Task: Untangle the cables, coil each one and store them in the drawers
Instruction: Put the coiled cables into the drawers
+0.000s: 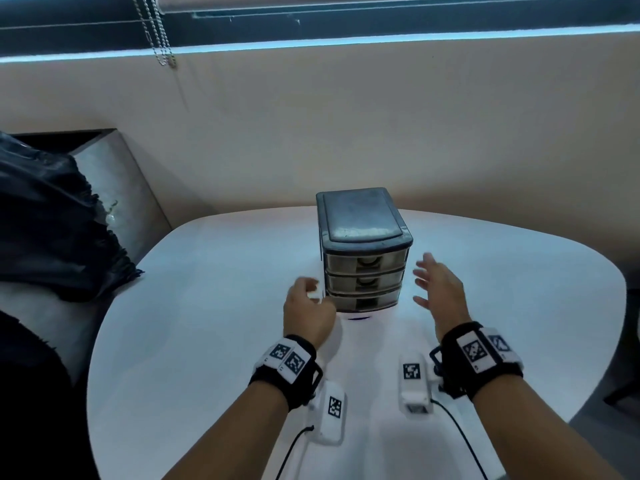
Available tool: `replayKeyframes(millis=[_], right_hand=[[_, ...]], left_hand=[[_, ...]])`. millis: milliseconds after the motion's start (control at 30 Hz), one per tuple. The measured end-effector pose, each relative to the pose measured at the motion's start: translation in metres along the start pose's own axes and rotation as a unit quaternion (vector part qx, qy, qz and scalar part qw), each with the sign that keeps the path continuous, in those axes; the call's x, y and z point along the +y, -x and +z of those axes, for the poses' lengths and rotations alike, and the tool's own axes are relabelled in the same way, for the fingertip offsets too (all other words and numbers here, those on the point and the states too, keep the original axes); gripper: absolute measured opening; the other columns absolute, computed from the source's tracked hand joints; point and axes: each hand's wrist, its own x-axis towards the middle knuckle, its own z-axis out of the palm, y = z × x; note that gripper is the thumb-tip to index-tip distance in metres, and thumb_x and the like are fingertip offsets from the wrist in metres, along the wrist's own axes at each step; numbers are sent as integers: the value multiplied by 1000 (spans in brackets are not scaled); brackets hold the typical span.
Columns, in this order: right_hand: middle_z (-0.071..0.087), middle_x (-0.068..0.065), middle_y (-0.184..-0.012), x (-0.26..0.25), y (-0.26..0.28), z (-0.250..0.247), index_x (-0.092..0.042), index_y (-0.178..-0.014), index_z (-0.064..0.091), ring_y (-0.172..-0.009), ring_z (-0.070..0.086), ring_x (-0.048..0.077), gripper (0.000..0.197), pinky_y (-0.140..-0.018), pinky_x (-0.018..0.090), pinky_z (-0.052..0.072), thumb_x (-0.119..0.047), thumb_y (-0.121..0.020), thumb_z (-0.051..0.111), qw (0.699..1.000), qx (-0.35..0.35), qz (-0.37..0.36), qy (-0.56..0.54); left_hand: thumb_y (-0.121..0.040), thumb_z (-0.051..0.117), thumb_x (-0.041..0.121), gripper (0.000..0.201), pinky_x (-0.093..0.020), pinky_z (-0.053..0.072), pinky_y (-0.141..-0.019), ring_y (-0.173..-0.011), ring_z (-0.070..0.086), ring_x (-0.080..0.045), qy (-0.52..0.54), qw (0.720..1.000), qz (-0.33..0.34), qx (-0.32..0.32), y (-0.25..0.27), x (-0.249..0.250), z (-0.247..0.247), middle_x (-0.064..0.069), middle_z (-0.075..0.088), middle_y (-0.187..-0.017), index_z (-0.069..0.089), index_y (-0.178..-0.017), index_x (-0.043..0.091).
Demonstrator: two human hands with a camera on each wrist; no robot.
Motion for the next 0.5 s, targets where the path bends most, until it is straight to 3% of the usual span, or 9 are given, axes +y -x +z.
replayKeyframes(millis=[33, 67, 133, 167, 267, 333, 433, 500], right_hand=[[57, -2, -121, -7, 1, 3, -24, -123, 61, -113, 52, 19, 43, -99, 49, 46, -55, -99, 44, 998, -45, 29, -17], [53, -6, -125, -13, 3, 7, -32, -128, 57, -116, 50, 18, 46, -102, 50, 43, -61, -98, 38, 995, -89, 49, -24], [57, -9, -120, -20, 10, 14, -39, -120, 56, -108, 56, 13, 40, -95, 43, 45, -63, -98, 31, 989, -136, 56, -16], [58, -8, -119, -21, 12, 17, -39, -120, 55, -104, 58, 11, 41, -91, 41, 46, -63, -98, 30, 988, -142, 55, -11], [61, -5, -124, -20, 18, 34, -34, -132, 55, -111, 60, 16, 55, -90, 38, 48, -67, -96, 29, 983, -171, 62, -6], [64, -8, -117, -21, 29, 54, -35, -123, 58, -108, 62, 14, 51, -83, 35, 49, -66, -97, 28, 977, -202, 63, 9], [68, -22, -94, -20, 50, 92, -43, -102, 58, -87, 66, -4, 36, -68, 21, 50, -59, -101, 26, 968, -244, 39, 37], [71, -25, -85, -18, 58, 116, -42, -104, 58, -78, 67, -12, 37, -63, 14, 50, -51, -105, 23, 961, -274, 15, 32]], left_hand=[[-85, 66, 14, 58, -34, 46, -100, -118, 51, -14, 49, 998, -6, -40, -3, 3, 0, 10, 48, -134, 43, -137, 26], [-83, 68, 13, 77, -38, 42, -107, -124, 45, -11, 83, 992, -4, -92, -4, 9, -2, 16, 41, -139, 30, -146, 33], [-74, 67, 10, 90, -42, 43, -108, -123, 50, -10, 115, 977, -5, -180, -5, 17, -6, 25, 47, -132, 27, -147, 44], [-72, 63, 6, 88, -43, 46, -106, -121, 54, -12, 120, 975, -6, -188, -6, 18, -10, 24, 52, -129, 31, -144, 46], [-76, 55, -6, 83, -43, 50, -101, -119, 57, -15, 133, 980, -27, -145, -5, 11, -33, 14, 58, -129, 38, -140, 44], [-77, 53, -6, 77, -40, 51, -98, -115, 59, -15, 151, 981, -41, -111, -3, 0, -53, 16, 61, -119, 43, -138, 39], [-73, 60, 8, 69, -41, 51, -98, -110, 63, -12, 195, 977, -59, -63, 4, -11, -84, 15, 67, -117, 49, -134, 37], [-87, 61, 17, 46, -33, 51, -88, -98, 67, -2, 241, 967, -76, -24, 11, -12, -102, 15, 71, -109, 55, -129, 34]])
